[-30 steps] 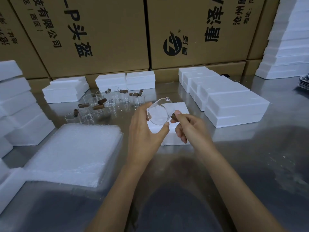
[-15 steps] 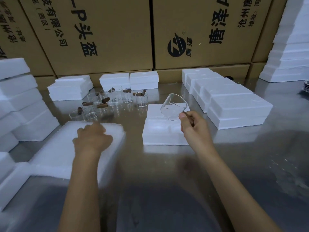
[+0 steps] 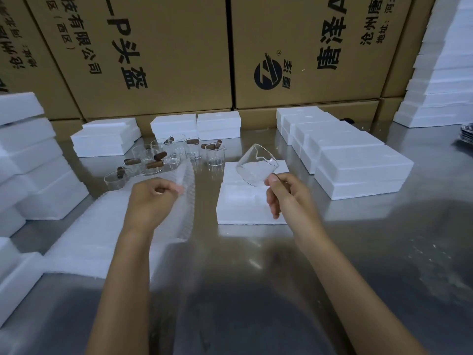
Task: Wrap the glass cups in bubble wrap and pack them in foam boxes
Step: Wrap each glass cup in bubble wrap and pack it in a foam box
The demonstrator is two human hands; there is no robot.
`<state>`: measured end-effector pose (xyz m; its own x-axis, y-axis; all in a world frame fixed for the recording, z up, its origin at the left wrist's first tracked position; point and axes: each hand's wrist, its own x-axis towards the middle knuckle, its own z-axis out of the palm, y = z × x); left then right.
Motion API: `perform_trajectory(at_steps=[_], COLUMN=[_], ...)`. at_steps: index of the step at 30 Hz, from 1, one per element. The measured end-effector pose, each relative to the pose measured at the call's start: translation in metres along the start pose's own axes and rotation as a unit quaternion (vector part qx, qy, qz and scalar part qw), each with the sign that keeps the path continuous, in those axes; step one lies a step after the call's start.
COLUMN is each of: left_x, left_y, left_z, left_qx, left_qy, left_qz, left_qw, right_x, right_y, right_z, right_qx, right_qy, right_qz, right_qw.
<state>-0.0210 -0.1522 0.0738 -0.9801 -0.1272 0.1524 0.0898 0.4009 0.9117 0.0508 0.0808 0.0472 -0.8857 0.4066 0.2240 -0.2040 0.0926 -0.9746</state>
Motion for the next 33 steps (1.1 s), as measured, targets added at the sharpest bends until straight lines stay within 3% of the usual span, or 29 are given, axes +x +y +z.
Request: perform_trajectory(at_steps=[4, 7, 13, 18, 22, 26, 28, 30, 33], left_x=[-0.011, -0.015, -0.011, -0.007, -0.008, -0.011, -0.013, -0.014, -0.012], left_y=[0.012, 0.014, 0.013, 0.013, 0.014, 0.015, 0.015, 0.016, 0.015], left_z=[0.019, 0.029, 0.022, 0.020, 0.024, 0.033, 0.038, 0.039, 0.038], left_qx=[-0.028, -0.007, -0.082, -0.183, -0.259, -0.154, -0.120, -0.101, -0.132], left_qy=[-0.081, -0.118, -0.102, -0.113, -0.147, -0.091, -0.044, -0.025, -0.054], left_qz=[0.017, 0.021, -0.029, -0.051, -0.062, -0.014, 0.038, 0.067, 0.019], left_qw=[0.996, 0.993, 0.991, 0.975, 0.953, 0.984, 0.991, 0.992, 0.990], right_x=[-0.008, -0.014, -0.014, -0.016, -0.019, -0.020, -0.020, -0.018, -0.012], right_y=[-0.011, -0.013, -0.002, 0.003, 0.003, 0.001, 0.000, -0.002, -0.010], right_z=[0.004, 0.009, 0.012, 0.008, 0.009, 0.009, 0.011, 0.012, 0.008], right_qx=[0.092, 0.074, -0.154, -0.333, -0.382, -0.376, -0.340, -0.240, -0.049], right_qy=[-0.142, -0.212, -0.099, -0.084, -0.097, -0.116, -0.110, -0.099, -0.104], right_qz=[-0.040, -0.026, -0.070, -0.161, -0.202, -0.206, -0.181, -0.125, -0.028], right_qw=[0.985, 0.974, 0.981, 0.925, 0.896, 0.896, 0.916, 0.958, 0.993])
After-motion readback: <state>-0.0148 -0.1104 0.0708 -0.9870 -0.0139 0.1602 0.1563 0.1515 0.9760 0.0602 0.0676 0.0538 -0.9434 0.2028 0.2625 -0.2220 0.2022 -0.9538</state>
